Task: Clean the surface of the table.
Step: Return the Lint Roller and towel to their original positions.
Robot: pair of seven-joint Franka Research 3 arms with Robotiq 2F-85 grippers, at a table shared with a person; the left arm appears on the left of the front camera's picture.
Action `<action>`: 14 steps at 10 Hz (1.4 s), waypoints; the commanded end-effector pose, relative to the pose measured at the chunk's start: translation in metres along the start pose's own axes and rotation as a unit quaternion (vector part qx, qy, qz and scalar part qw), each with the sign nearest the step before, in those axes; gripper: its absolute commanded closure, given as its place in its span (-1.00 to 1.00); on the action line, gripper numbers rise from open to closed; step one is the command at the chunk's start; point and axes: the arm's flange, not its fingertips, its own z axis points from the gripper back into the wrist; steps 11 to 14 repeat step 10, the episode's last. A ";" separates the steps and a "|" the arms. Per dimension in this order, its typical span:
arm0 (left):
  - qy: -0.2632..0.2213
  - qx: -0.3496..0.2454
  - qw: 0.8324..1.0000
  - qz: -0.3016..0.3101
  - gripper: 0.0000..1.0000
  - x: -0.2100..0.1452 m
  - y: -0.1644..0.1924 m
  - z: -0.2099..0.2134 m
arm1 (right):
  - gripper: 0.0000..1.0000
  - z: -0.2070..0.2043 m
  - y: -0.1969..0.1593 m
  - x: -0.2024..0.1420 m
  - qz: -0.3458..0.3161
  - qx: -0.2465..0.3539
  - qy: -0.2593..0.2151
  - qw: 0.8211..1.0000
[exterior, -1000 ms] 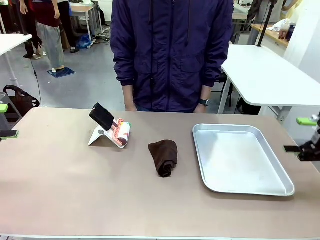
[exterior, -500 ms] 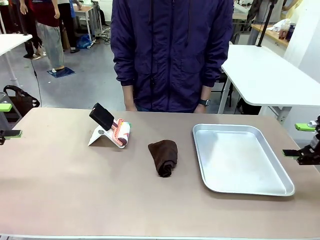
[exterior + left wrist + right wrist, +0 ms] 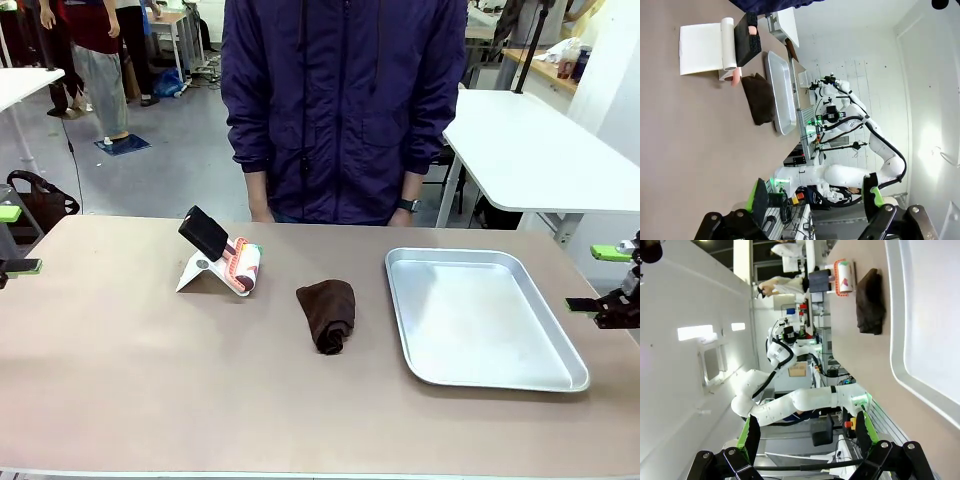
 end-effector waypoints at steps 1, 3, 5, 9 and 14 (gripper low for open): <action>-0.004 -0.008 1.000 -0.009 -0.93 -0.004 -0.002 -0.002 | -1.00 -0.001 0.006 0.000 -0.008 0.004 -0.001 1.000; -0.004 -0.008 1.000 -0.009 -0.93 -0.004 -0.002 -0.002 | -1.00 -0.001 0.006 0.000 -0.008 0.004 -0.001 1.000; -0.004 -0.008 1.000 -0.009 -0.93 -0.004 -0.002 -0.002 | -1.00 -0.001 0.006 0.000 -0.008 0.004 -0.001 1.000; -0.004 -0.008 1.000 -0.009 -0.93 -0.004 -0.002 -0.002 | -1.00 -0.001 0.006 0.000 -0.008 0.004 -0.001 1.000; -0.004 -0.008 1.000 -0.009 -0.93 -0.004 -0.002 -0.002 | -1.00 -0.001 0.006 0.000 -0.008 0.004 -0.001 1.000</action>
